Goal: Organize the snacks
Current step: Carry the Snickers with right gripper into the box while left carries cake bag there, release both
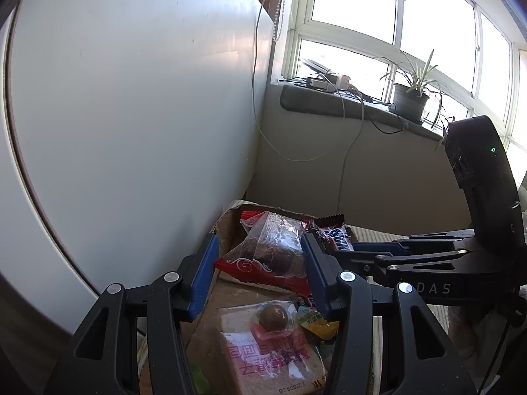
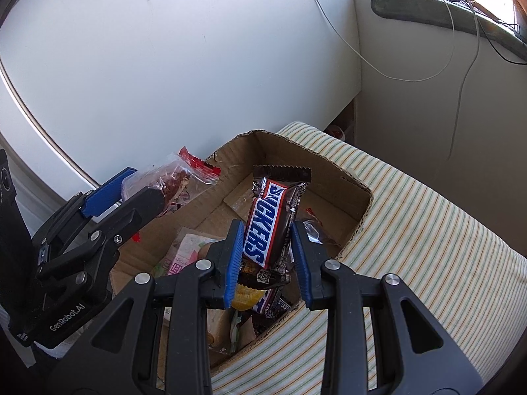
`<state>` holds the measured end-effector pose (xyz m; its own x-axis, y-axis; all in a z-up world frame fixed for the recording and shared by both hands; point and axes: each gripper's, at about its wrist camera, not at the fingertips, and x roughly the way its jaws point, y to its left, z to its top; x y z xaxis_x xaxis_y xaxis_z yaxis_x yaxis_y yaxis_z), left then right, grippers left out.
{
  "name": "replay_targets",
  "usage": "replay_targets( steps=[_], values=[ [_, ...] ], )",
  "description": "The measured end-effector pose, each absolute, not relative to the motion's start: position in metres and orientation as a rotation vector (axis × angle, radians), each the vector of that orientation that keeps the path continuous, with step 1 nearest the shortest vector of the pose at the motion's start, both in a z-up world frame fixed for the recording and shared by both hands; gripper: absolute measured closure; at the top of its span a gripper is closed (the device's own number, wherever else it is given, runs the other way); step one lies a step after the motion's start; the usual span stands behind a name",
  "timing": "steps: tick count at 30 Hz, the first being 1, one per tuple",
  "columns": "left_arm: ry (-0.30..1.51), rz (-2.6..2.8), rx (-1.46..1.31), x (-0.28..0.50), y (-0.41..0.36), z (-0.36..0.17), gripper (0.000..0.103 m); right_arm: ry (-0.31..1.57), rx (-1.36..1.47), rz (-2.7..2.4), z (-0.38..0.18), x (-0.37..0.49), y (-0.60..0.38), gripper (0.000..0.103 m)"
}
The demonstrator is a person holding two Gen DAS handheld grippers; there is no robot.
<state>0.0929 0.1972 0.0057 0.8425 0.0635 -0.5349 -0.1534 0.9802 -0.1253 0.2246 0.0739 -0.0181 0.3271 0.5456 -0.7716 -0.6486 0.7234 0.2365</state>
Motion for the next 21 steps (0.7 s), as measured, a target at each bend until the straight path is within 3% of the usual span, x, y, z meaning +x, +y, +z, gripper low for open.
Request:
replay_targets(
  steps=[17,18,20,21],
  values=[
    [0.562,0.14,-0.165,0.0957,0.1973,0.0062,0.051,0.946,-0.149,0.795,-0.0182,0.2229,0.0783,0.071],
    [0.56,0.143,-0.165,0.0952,0.1975,0.0064,0.05,0.941,-0.151,0.79,-0.0173,0.2227,0.0778,0.068],
    [0.558,0.146,-0.168,0.094,0.1985,0.0072,0.05,0.934,-0.149,0.783,-0.0154,0.2222,0.0761,0.046],
    [0.557,0.146,-0.169,0.0934,0.1985,0.0073,0.05,0.926,-0.149,0.781,-0.0142,0.2214,0.075,0.043]
  ],
)
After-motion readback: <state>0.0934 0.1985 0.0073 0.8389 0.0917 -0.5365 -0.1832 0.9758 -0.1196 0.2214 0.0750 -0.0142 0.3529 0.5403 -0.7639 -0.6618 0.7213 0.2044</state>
